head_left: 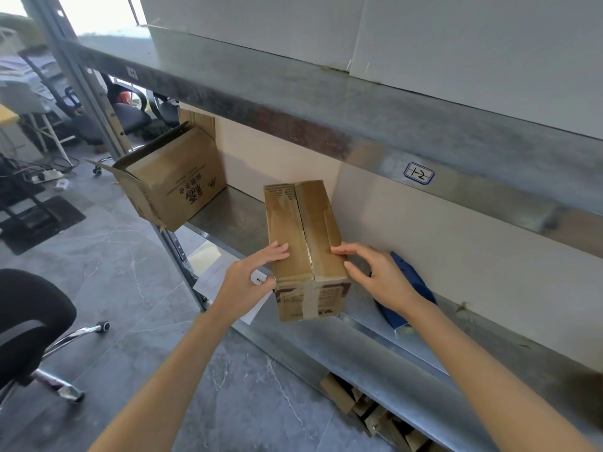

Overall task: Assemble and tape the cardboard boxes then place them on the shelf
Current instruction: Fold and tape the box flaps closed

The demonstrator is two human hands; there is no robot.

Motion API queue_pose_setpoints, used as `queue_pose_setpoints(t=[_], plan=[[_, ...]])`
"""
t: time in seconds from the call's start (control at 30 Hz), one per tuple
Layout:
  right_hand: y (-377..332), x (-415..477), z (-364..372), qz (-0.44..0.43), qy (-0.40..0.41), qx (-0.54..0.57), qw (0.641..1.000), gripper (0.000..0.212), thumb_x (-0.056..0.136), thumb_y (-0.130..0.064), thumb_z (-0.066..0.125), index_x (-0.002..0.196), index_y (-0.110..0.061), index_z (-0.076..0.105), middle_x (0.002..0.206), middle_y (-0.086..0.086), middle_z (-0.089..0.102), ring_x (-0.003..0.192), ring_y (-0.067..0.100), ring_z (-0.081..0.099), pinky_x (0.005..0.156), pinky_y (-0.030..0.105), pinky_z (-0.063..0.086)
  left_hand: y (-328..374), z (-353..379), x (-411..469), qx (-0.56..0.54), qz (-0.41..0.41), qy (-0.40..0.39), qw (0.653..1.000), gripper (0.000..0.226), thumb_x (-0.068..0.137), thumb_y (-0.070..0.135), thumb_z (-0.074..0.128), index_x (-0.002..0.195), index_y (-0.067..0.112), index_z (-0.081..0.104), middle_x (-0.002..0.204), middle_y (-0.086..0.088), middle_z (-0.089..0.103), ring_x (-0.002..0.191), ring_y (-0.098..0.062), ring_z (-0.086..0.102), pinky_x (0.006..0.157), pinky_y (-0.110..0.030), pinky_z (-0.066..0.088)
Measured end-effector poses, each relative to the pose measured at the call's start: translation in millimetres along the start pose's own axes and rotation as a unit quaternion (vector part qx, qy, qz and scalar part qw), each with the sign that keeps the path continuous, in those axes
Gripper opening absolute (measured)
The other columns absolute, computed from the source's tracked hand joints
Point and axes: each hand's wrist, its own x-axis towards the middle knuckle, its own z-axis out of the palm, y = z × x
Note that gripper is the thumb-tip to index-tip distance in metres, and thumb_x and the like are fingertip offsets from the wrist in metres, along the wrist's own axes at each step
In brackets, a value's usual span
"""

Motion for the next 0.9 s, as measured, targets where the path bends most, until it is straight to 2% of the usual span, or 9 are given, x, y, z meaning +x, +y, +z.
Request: queue_pose_setpoints(t=[0.2,0.33,0.43,0.5,0.63,0.8,0.9], plan=[[-0.1,-0.2,7.8,0.012,0.038,0.025,0.999,0.033,0.095,-0.018,0.062,0.124,-0.032,0.062,0.128,-0.015,0.059,0.123,-0.007,0.048,0.099,0.01,0.04,-1.7,8.3,1.0,-0.03,0.025,0.048,0.998,0.04,0.086,-0.006,0.067,0.118,0.018,0.071,0.128,0.014,0.065,0.131,-0.004,0.052,0.105,-0.014,0.04],[-5.8,0.7,12.3,0.018,0.072,0.037,0.997,0.028,0.095,-0.017,0.062,0.121,-0.028,0.064,0.123,-0.016,0.061,0.119,-0.007,0.049,0.098,0.012,0.037,1.1,10.5,3.7,-0.039,0.017,0.054,0.998,0.039,0.086,-0.004,0.068,0.117,0.02,0.072,0.127,0.013,0.066,0.131,-0.004,0.052,0.089,-0.005,0.044],[-7.7,1.1,11.1,0.032,0.057,0.039,0.997,0.033,0.091,-0.034,0.067,0.123,-0.032,0.061,0.125,-0.016,0.059,0.119,-0.006,0.048,0.099,0.016,0.039,0.3,10.4,4.4,-0.044,0.012,0.051,0.998,0.037,0.087,0.004,0.071,0.118,0.025,0.071,0.127,0.016,0.065,0.131,-0.003,0.051,0.084,-0.002,0.044],[-6.9,0.0,9.4,0.044,0.032,0.039,0.998,0.046,0.083,-0.046,0.071,0.126,-0.036,0.057,0.13,-0.016,0.056,0.12,-0.004,0.047,0.098,0.018,0.041,0.0,10.6,4.8,-0.051,0.005,0.051,0.997,0.034,0.085,0.014,0.076,0.117,0.025,0.071,0.127,0.017,0.066,0.131,-0.003,0.051,0.089,-0.004,0.044],[-4.9,0.8,7.8,0.026,0.029,0.015,0.999,0.047,0.081,-0.04,0.076,0.124,-0.036,0.059,0.134,-0.011,0.055,0.125,0.002,0.045,0.104,0.03,0.041,3.8,18.5,5.6,-0.061,-0.023,0.073,0.995,0.035,0.081,0.028,0.078,0.115,0.02,0.071,0.126,0.016,0.066,0.13,0.0,0.051,0.11,-0.022,0.039],[-5.3,1.4,7.7,0.013,0.03,0.02,0.999,0.04,0.083,-0.036,0.074,0.121,-0.038,0.06,0.135,-0.014,0.056,0.131,0.001,0.042,0.11,0.036,0.037,9.5,23.5,3.2,-0.053,-0.039,0.09,0.994,0.034,0.082,0.031,0.077,0.115,0.022,0.07,0.128,0.015,0.065,0.132,0.001,0.048,0.113,-0.037,0.041],[-4.6,0.4,8.5,0.008,0.022,0.032,0.999,0.037,0.085,-0.034,0.072,0.12,-0.036,0.062,0.137,-0.017,0.055,0.136,0.0,0.038,0.113,0.035,0.033,14.3,26.0,-0.3,-0.038,-0.043,0.086,0.995,0.049,0.075,0.049,0.076,0.117,0.024,0.068,0.132,0.017,0.062,0.134,0.002,0.045,0.113,-0.034,0.04]])
